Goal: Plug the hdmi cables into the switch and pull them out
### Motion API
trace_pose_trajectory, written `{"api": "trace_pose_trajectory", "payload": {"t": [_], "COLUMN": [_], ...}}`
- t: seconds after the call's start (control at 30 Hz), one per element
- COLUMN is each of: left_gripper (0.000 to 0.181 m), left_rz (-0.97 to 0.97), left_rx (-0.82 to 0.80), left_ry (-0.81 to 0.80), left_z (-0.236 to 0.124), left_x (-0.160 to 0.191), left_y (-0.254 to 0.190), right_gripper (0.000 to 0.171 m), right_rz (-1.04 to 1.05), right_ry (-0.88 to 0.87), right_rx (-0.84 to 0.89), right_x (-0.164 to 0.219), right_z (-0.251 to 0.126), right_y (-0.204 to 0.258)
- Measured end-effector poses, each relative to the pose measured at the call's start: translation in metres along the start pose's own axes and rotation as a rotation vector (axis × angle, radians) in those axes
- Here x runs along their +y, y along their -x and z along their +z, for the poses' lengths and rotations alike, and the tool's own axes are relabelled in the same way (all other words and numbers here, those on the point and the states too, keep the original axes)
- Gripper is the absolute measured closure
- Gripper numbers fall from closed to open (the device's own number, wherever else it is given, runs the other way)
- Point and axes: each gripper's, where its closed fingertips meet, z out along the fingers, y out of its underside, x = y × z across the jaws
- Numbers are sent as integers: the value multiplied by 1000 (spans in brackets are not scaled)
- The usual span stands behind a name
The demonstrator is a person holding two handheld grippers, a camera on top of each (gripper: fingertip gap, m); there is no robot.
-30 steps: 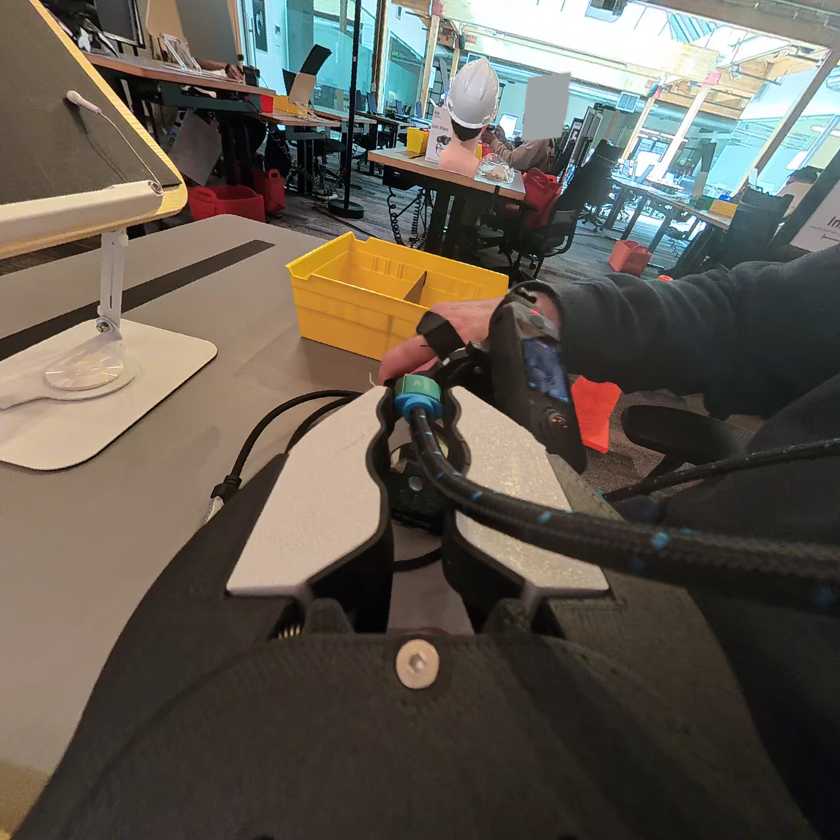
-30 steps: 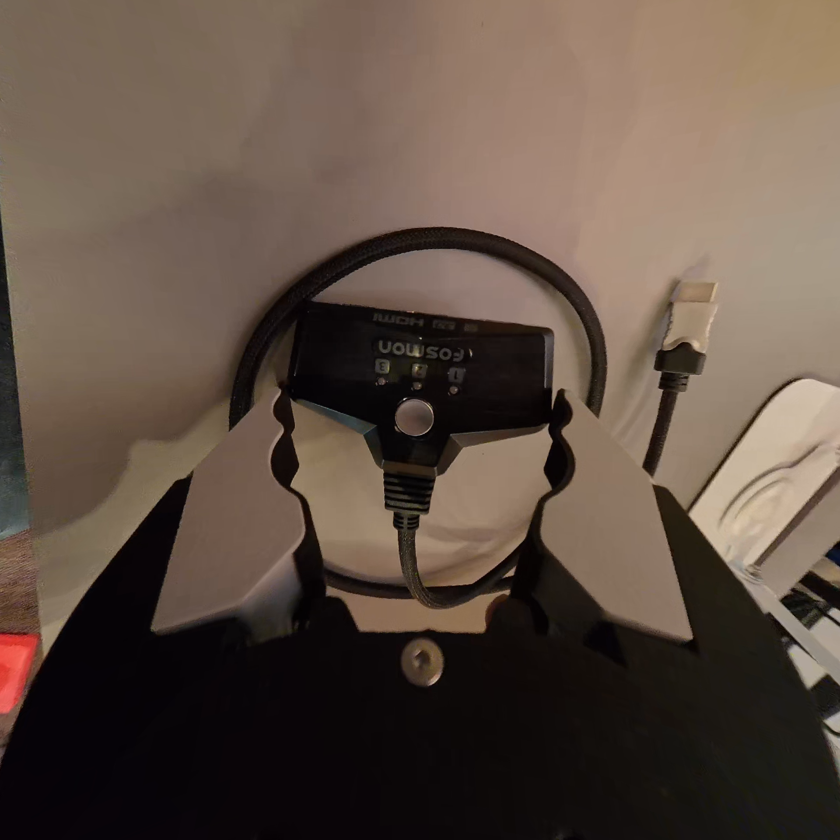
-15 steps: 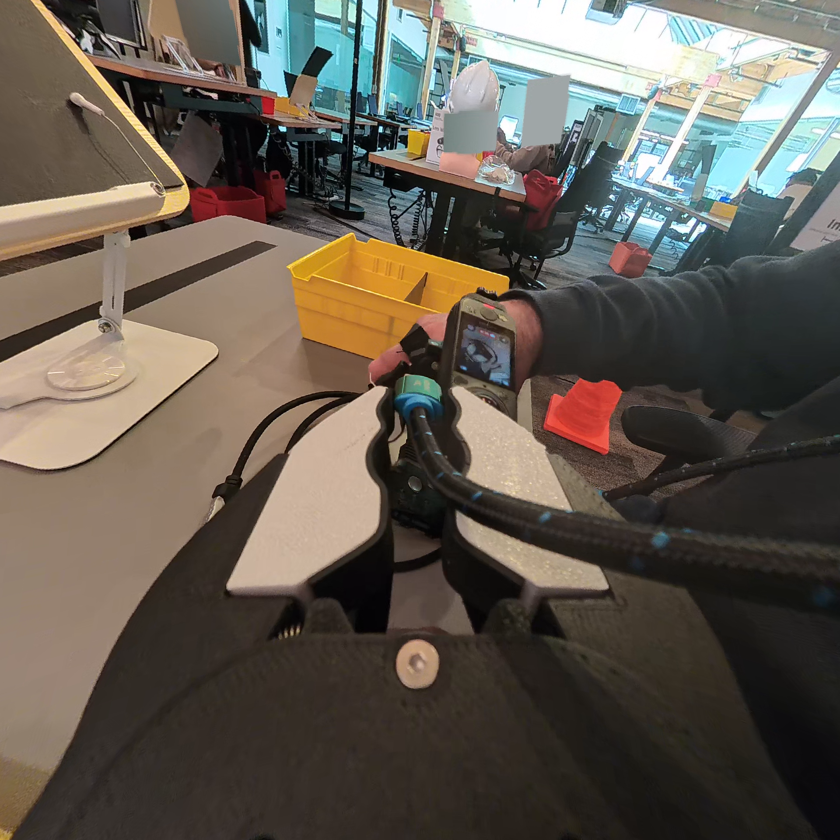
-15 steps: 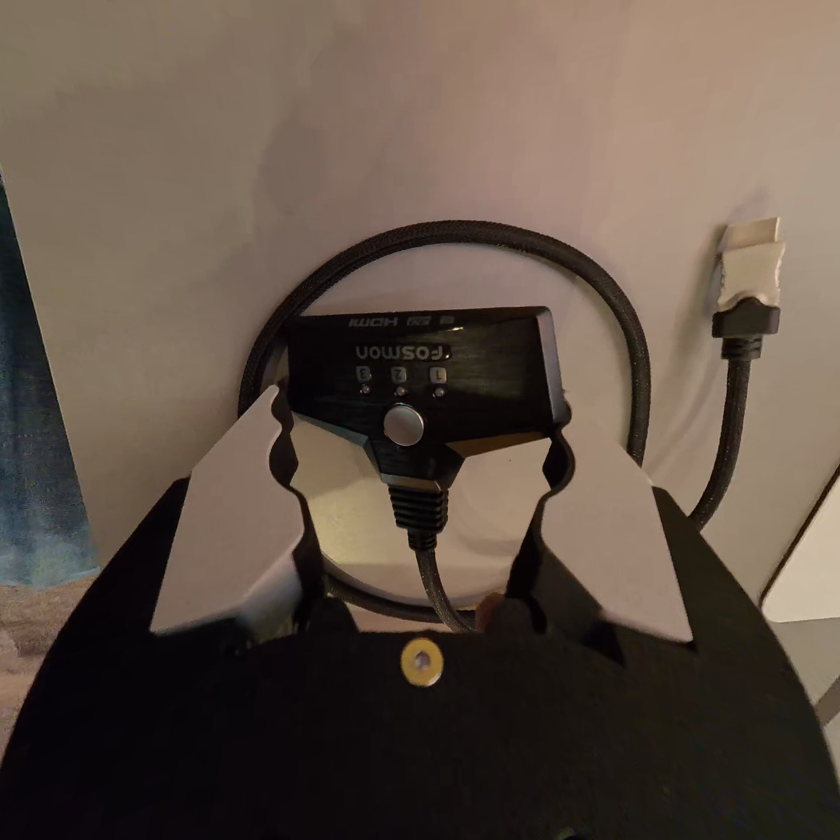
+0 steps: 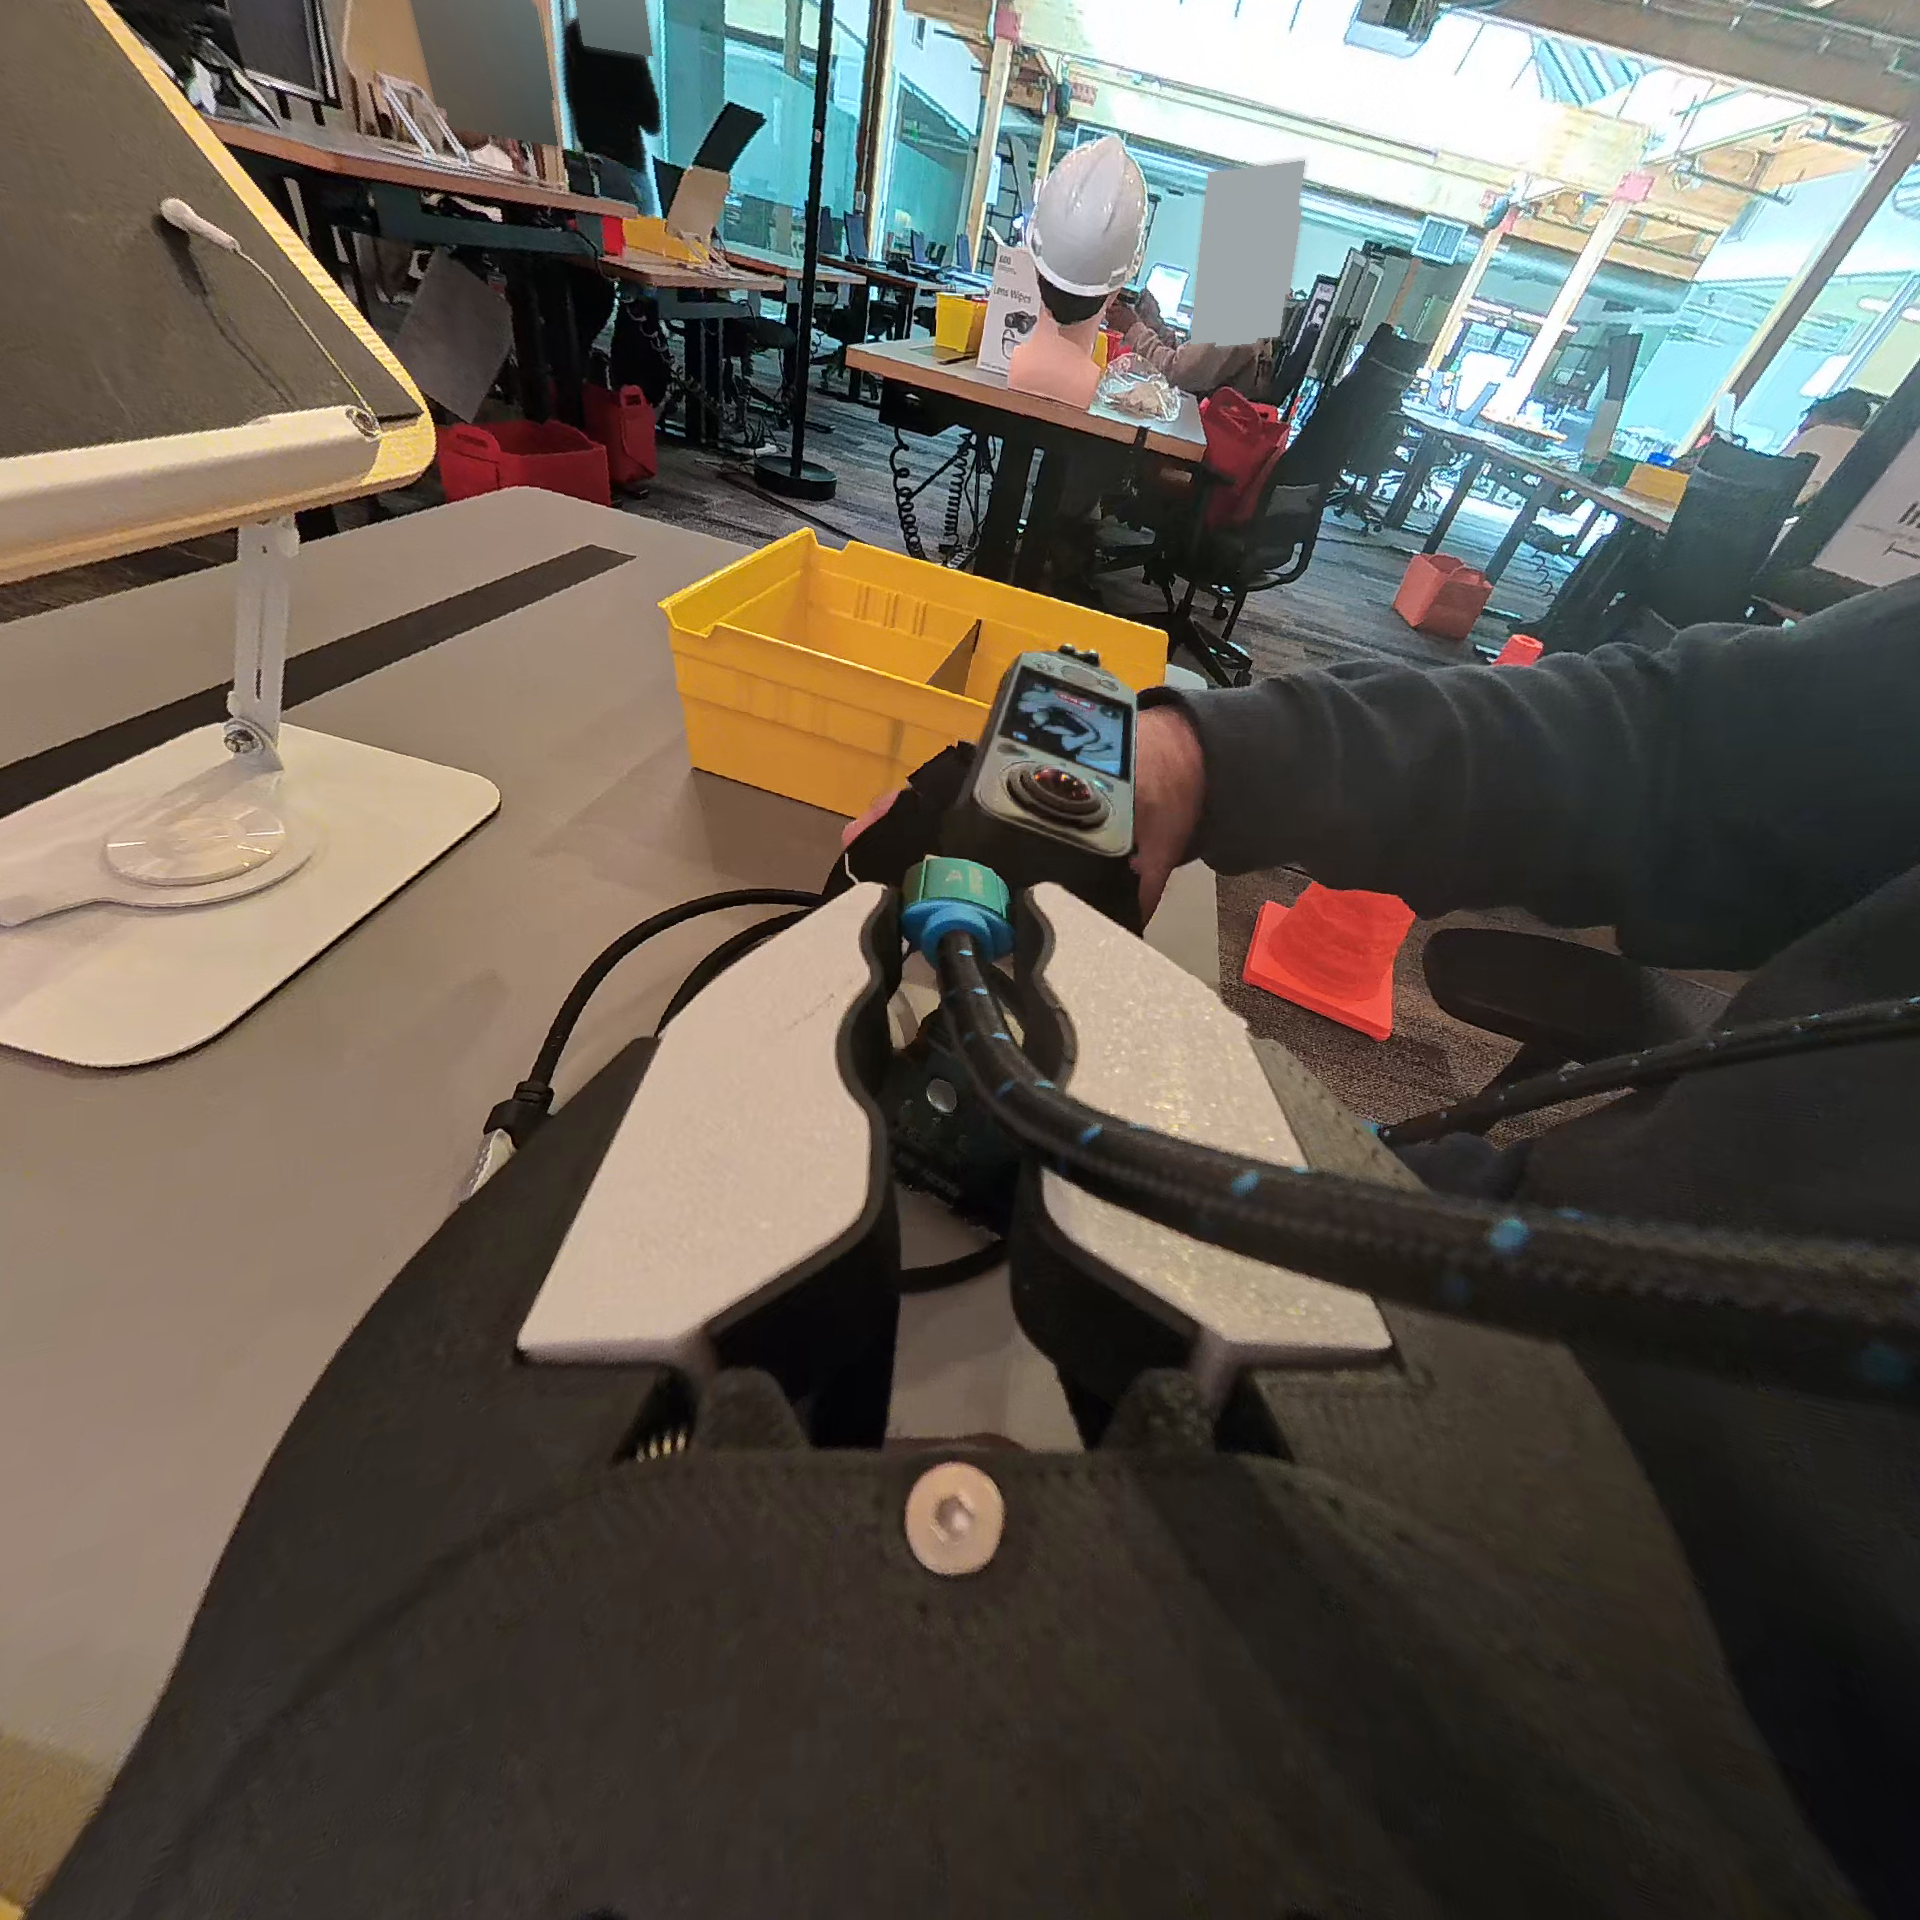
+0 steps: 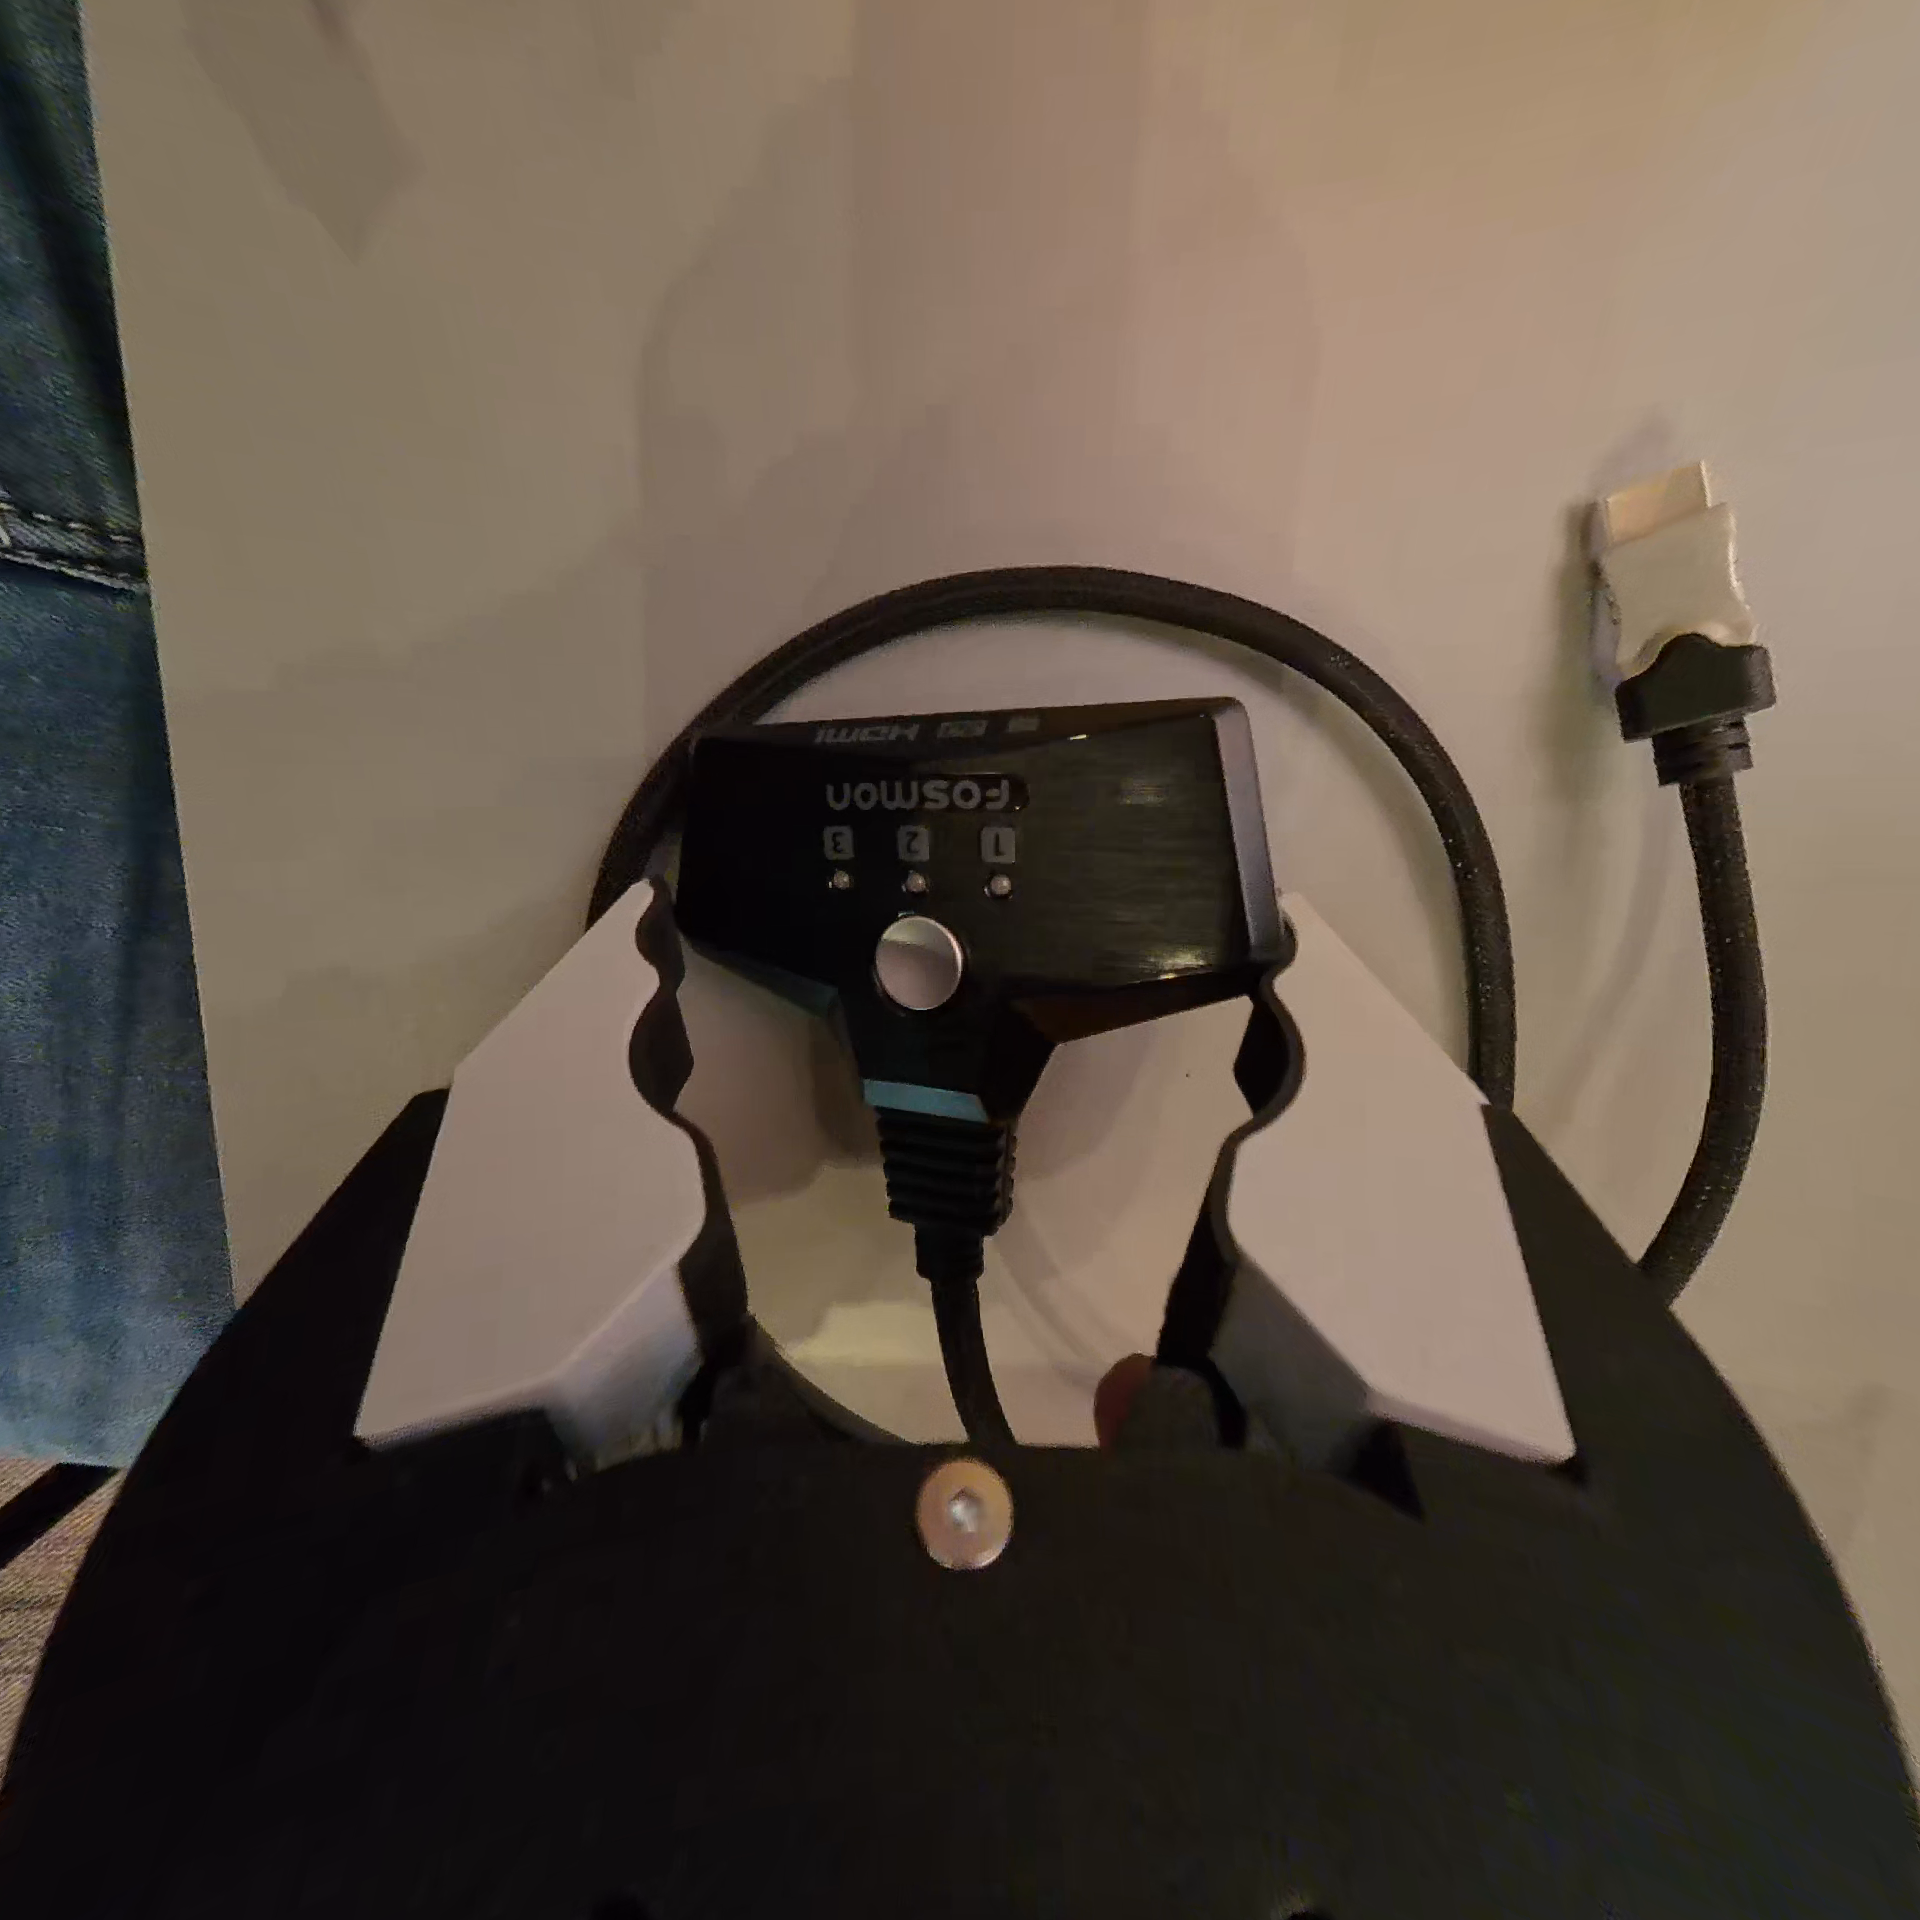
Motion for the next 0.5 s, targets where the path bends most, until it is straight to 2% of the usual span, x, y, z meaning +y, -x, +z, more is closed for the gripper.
{"api": "trace_pose_trajectory", "payload": {"t": [0.27, 0.37, 0.5], "left_gripper": [161, 161, 161], "left_rz": [4, 7, 11], "left_rx": [-1, -2, 0], "left_ry": [3, 2, 2], "left_z": [0, 0, 0], "left_x": [0, 0, -1], "left_y": [-1, -1, -3], "right_gripper": [55, 61, 61], "right_rz": [-180, -241, -180], "right_ry": [112, 162, 179], "right_rx": [198, 280, 254], "right_x": [-4, -7, -4], "right_z": [-6, -10, -8], "right_y": [-11, -16, -17]}}
